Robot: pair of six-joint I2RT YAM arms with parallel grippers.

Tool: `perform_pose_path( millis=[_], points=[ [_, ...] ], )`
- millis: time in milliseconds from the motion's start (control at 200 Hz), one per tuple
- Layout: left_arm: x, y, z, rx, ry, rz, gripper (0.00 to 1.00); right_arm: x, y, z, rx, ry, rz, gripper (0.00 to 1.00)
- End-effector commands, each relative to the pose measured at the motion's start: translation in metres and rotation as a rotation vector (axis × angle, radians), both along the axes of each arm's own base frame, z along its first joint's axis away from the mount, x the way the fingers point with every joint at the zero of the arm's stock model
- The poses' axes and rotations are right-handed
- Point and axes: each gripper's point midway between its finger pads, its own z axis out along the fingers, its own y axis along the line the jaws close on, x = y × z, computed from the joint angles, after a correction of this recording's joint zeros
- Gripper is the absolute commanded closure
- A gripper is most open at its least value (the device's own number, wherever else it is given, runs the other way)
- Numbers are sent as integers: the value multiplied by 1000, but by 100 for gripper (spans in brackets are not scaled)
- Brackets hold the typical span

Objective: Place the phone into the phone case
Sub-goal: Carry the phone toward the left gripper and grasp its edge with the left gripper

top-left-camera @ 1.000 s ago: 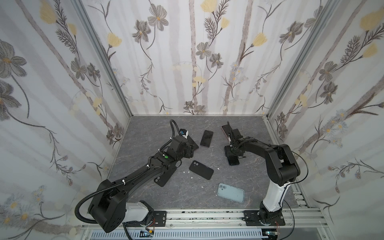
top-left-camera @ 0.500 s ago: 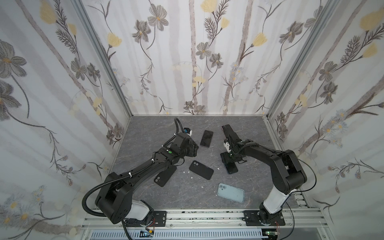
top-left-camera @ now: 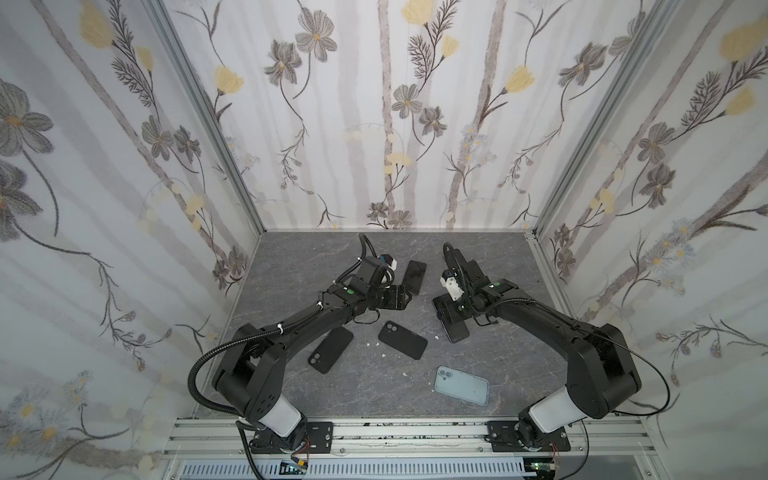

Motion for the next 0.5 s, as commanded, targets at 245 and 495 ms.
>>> perform_pose_path(
  millis=[245, 495],
  points=[
    [-19, -39, 32, -262, 119, -130, 32, -19, 45, 44, 113, -84, 193, 47],
    [-31, -41, 31, -300, 159, -162, 40, -31, 68, 55, 130, -105, 271, 46]
  ],
)
